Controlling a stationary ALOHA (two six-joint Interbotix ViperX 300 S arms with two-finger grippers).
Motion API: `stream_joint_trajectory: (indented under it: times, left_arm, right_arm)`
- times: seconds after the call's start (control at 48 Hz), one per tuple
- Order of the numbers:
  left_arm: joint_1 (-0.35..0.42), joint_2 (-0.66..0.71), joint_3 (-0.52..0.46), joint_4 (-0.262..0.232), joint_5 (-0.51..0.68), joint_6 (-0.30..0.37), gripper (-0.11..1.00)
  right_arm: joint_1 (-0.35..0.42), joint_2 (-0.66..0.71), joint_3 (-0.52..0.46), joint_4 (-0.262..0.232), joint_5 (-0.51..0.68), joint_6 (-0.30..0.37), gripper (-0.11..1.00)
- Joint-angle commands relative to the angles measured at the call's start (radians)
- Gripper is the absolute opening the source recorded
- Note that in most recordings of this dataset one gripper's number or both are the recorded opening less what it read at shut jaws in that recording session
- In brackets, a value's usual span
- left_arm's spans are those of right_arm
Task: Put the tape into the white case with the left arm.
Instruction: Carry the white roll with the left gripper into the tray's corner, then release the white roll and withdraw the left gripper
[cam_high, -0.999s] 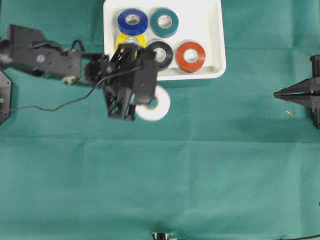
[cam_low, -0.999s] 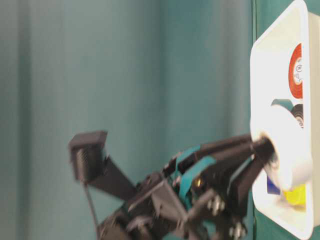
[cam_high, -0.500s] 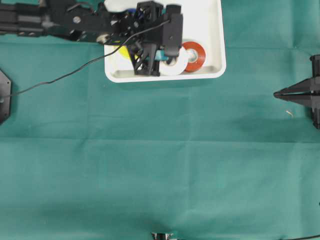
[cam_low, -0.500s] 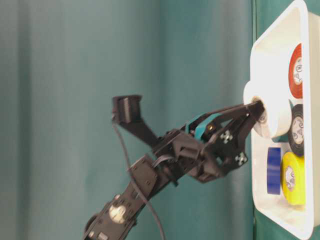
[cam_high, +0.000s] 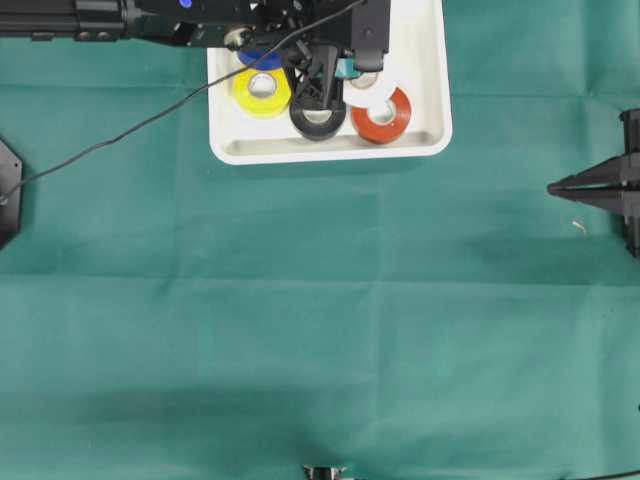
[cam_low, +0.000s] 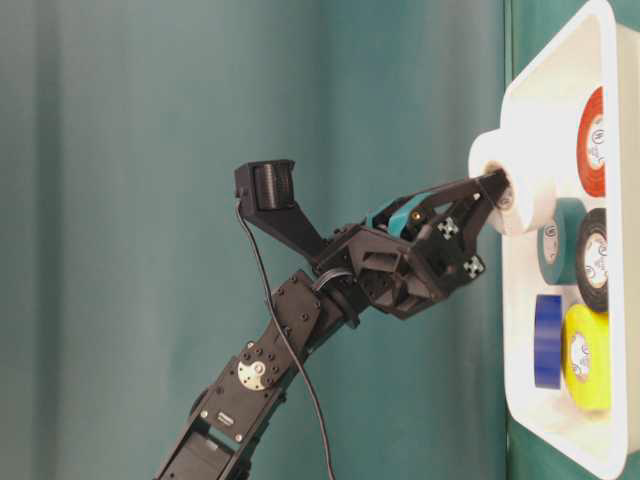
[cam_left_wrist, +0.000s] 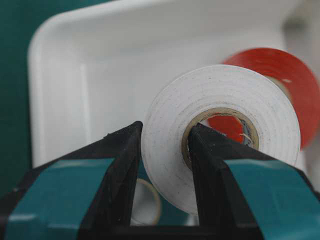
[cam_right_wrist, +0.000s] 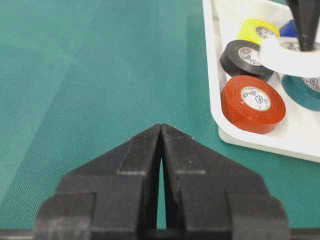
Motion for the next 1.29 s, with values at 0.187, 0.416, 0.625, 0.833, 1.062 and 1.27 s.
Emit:
stream_joint_trajectory:
  times: [0.187, 0.416, 0.625, 0.833, 1.062, 1.27]
  left_arm:
    - [0.003, -0.017, -0.037, -0.002, -0.023, -0.005, 0.28]
    - [0.000, -0.021, -0.026, -0.002, -0.025, -0.005, 0.79]
    - [0.000, -0.028, -0.025, -0.002, -0.023, -0.005, 0.69]
    - [-0.020, -0.064, -0.005, -0.002, -0.023, -0.005, 0.69]
    - [-0.069, -0.146, 0.092, -0.003, -0.028, -0.006, 0.68]
    - [-0.144, -0.236, 0.198, -0.006, -0.051, -0.035, 0.67]
  right_arm:
    - [0.000, 0.008, 0.005, -0.006, -0.006, 0.002, -0.09]
    - [0.000, 0.008, 0.003, -0.006, -0.006, 0.002, -0.09]
    - [0.000, 0.008, 0.005, -0.006, -0.006, 0.002, -0.09]
    - [0.000, 0.008, 0.003, -0.006, -0.006, 0.002, -0.09]
    - [0.000, 0.008, 0.003, -0.006, -0.006, 0.002, -0.09]
    - [0.000, 0.008, 0.003, -0.006, -0.006, 0.002, -0.09]
